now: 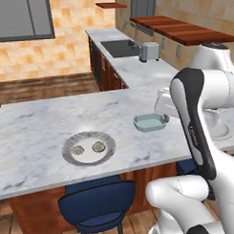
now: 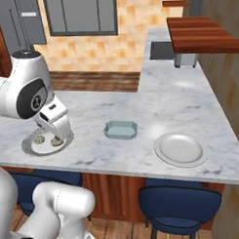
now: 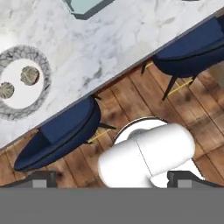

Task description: Place two dumplings into each of the tupperware containers and then place the containers in the fridge.

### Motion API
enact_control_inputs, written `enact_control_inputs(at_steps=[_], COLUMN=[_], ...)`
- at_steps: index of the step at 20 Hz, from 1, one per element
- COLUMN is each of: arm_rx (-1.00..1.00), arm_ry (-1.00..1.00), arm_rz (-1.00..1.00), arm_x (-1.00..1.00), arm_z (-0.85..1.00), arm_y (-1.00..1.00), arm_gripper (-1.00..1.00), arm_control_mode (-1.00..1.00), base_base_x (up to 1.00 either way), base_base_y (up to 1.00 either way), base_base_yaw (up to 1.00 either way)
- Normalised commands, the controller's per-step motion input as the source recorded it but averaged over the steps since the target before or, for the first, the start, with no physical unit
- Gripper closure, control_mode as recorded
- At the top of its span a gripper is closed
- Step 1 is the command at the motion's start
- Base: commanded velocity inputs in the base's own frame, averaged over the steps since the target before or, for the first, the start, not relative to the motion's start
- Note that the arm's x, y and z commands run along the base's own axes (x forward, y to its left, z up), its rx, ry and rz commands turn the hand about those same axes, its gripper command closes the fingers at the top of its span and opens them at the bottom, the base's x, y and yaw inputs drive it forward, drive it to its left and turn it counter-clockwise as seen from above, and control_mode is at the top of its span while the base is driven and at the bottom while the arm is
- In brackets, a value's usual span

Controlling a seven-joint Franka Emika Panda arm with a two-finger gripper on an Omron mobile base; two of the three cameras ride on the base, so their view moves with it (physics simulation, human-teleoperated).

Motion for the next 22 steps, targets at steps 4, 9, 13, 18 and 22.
enact_control_inputs(at_steps=[4,9,13,18,22], arm_rx=[-0.11,-0.11,0.03,0.04,0.00], arm_ry=[0.04,0.09,0.01,0.00,0.02], arm_rz=[0.38,0.21,0.17,0.23,0.15], arm_x=[0.43,0.38,0.55,0.77,0.96], arm_z=[-0.62,-0.45,-0.38,-0.70,-0.72], arm_y=[0.40,0.65,0.16,0.23,0.71], arm_gripper=[-1.00,-1.00,-1.00,-1.00,-1.00], arm_control_mode=[-1.00,-1.00,-1.00,-1.00,-1.00], base_base_x=[0.00,0.00,0.00,0.00,0.00], base_base_y=[0.00,0.00,0.00,0.00,0.00], base_base_yaw=[0.00,0.00,0.00,0.00,0.00])
